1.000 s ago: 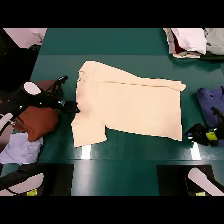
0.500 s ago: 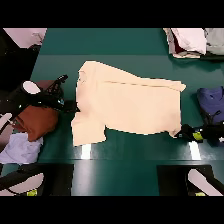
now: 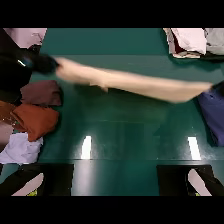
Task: Fold the shirts.
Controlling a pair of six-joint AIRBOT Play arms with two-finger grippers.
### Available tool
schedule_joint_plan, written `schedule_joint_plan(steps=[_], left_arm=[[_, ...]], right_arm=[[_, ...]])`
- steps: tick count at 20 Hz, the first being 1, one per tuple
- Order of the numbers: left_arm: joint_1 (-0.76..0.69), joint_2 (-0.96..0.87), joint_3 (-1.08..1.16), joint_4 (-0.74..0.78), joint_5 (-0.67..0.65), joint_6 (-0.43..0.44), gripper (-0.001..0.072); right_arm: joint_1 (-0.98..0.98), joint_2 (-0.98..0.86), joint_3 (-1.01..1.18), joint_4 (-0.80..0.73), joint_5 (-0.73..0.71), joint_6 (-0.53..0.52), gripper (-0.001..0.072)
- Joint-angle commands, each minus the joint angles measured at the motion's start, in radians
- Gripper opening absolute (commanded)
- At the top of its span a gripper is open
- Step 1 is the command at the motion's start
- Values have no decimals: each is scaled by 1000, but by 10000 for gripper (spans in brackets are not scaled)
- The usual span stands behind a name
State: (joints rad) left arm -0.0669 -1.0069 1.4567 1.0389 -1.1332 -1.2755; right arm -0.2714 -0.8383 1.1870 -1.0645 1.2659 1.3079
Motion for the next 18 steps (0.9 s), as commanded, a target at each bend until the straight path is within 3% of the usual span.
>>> schedule_joint_plan(steps=[1,5,11,14,18], left_arm=[[1,59,384,16,-8,-8,31],[1,61,750,12,-10,-41,31],[1,131,801,-212,22,-60,30],[1,131,697,-203,5,-61,30],[1,45,355,-203,-111,-82,31]], right_arm=[[1,34,397,-13,-20,31,12],[2,34,735,-122,-16,74,12],[2,20,956,-230,53,92,12],[2,-34,926,-229,178,98,11],[2,-200,754,-219,352,97,11]])
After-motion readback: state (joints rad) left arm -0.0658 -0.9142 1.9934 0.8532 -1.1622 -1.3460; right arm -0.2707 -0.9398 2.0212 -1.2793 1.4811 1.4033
